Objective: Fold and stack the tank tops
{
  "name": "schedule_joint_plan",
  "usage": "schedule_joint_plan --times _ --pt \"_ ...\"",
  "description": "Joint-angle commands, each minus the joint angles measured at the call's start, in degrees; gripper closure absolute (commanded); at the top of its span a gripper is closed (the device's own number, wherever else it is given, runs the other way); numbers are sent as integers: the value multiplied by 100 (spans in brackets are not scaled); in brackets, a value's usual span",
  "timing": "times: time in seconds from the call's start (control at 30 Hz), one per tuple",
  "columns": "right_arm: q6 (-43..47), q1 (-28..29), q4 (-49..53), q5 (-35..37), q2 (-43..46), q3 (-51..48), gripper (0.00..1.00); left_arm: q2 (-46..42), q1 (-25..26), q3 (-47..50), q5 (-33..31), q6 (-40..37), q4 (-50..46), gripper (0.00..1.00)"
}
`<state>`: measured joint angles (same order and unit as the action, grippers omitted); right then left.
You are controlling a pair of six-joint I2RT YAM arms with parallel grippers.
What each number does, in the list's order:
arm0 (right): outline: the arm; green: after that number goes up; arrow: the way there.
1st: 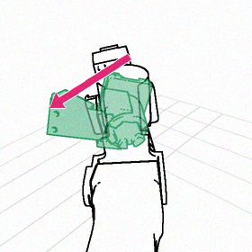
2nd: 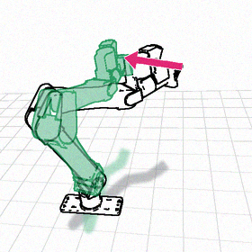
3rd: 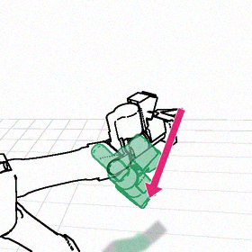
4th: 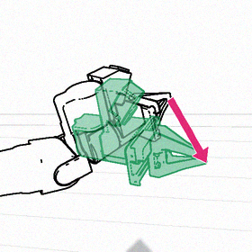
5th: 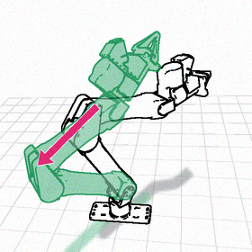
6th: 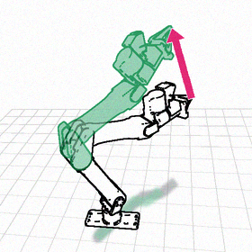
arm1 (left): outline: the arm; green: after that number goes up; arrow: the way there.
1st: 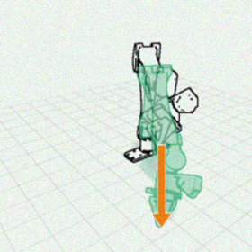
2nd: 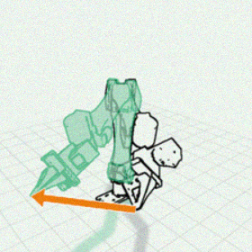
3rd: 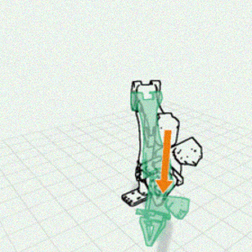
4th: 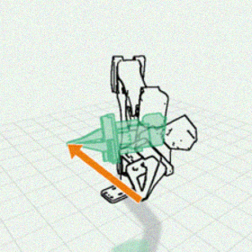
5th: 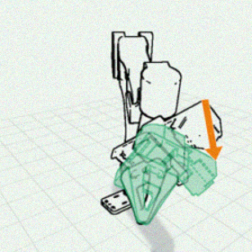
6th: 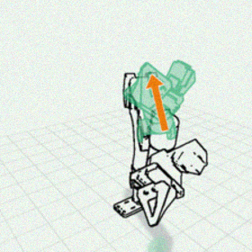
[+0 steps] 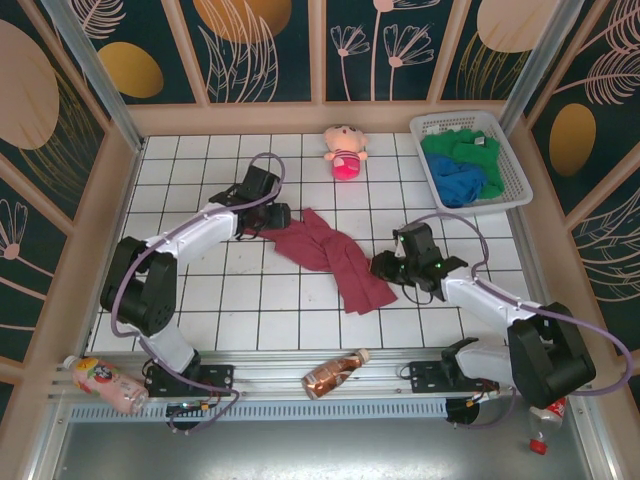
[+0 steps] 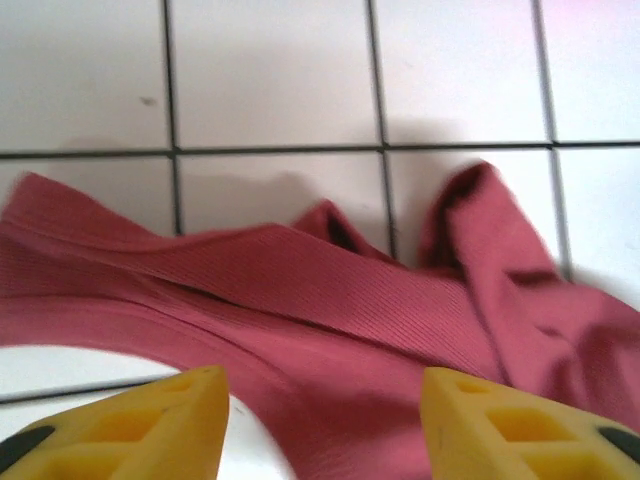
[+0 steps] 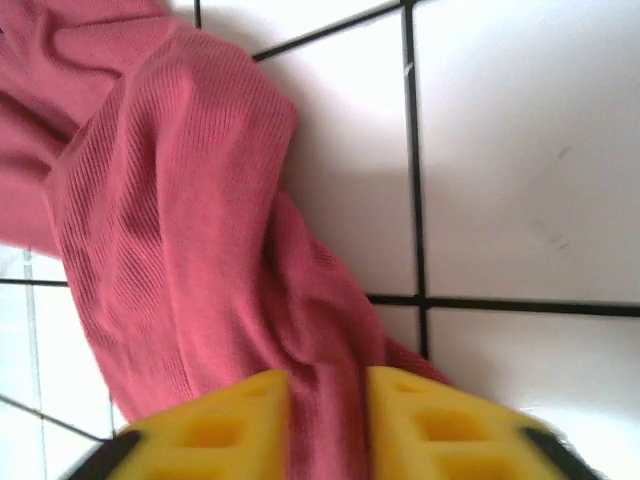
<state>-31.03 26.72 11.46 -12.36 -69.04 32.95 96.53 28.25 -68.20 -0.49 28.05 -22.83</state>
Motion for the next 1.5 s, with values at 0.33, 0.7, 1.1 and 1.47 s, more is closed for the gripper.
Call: schedule_joint_plan --times 0.33,0.7,1.1,1.47 --pt "574 1676 1785 1535 685 351 58 -832 2026 1415 1075 2793 1338 43" --pt "447 1995 1212 1930 -203 -67 59 -343 2914 2023 1423 3745 2736 46" --pt "382 1661 836 1610 -73 -227 92 324 3133 2216 1633 3929 3421 56" --pt "518 1310 814 1015 211 -280 95 854 3140 1895 1447 3796 3564 65"
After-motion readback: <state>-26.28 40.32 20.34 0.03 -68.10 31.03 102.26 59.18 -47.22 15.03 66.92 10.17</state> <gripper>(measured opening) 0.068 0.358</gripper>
